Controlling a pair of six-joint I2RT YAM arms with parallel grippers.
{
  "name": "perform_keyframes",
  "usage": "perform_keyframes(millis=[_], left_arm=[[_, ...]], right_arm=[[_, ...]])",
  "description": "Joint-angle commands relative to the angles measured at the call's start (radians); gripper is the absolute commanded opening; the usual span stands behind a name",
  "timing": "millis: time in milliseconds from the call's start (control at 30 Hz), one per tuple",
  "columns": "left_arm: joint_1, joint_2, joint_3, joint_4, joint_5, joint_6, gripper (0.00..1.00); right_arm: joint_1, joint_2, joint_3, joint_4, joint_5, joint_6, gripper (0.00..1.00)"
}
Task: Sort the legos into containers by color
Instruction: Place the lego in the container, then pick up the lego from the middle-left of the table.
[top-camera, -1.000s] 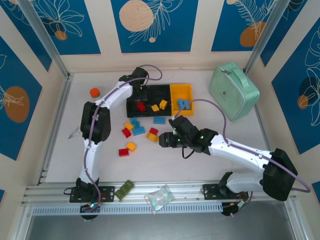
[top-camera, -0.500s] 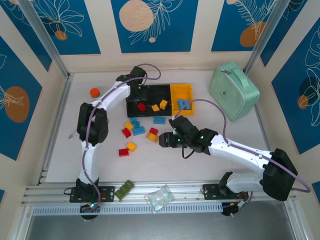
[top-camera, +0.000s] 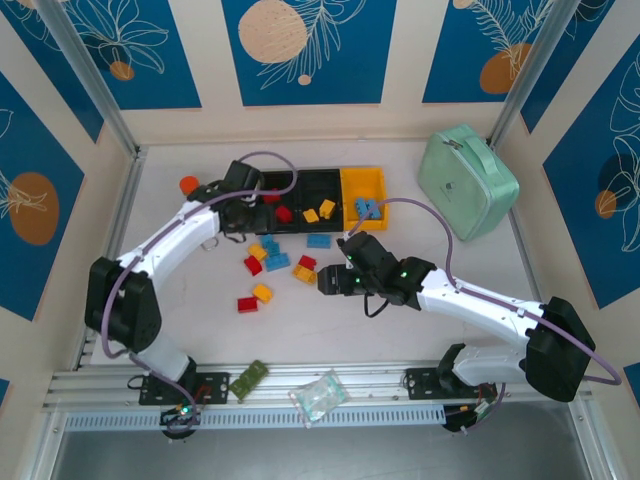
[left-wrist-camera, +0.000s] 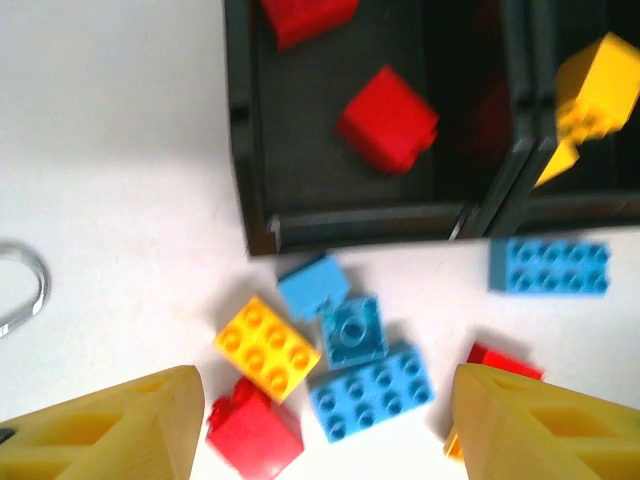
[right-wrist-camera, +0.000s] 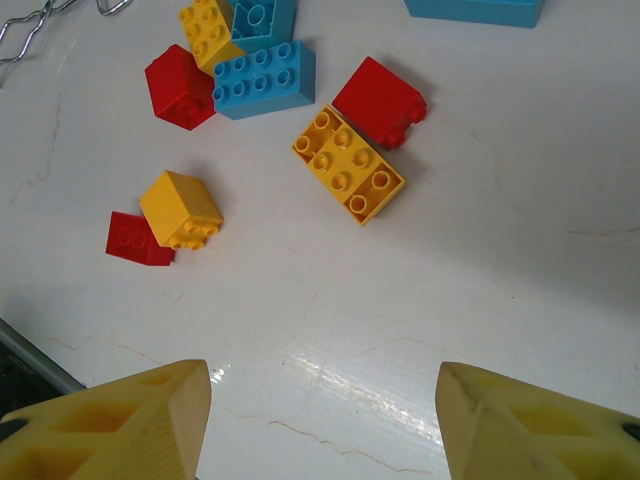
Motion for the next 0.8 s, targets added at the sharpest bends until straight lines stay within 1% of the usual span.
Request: perform_keyframes(millis=[0,233,433,567,633,767], left_arm=[[-0.006,-0.101,-0.115,0.006,0.027,-0.031,0.67],[-0.024,-0.341,-0.382,-0.019,0.071,-0.101,0.67],[-0.049,-0.500,-0.552,-0.055,0.092,-0.159,0.67],[-0.078,-0.523,-0.627,-0.029,0.106,-0.203,0.67],[-0.099,-0.513,-0.653,-0.007,0.105,-0.223,0.68],[-0.137,-0.484,-0.665,0.016,0.073,-0.239,0.70]], right_arm=[[0.012,-0.029,-0.012,-0.001,-0.012,-0.015,0.62],[0.020,-0.034,-0.037,0.012,-0.007,0.001,0.62],[0.022,0.004,-0.021,0.024,-0.018,-0.005,0.62],[0.031,0.023,-0.010,0.033,-0.031,-0.011,0.62],[0.041,0.031,-0.011,0.053,-0.066,-0.032,0.62],[0.085,0.049,-0.016,0.075,-0.095,-0.061,0.62]])
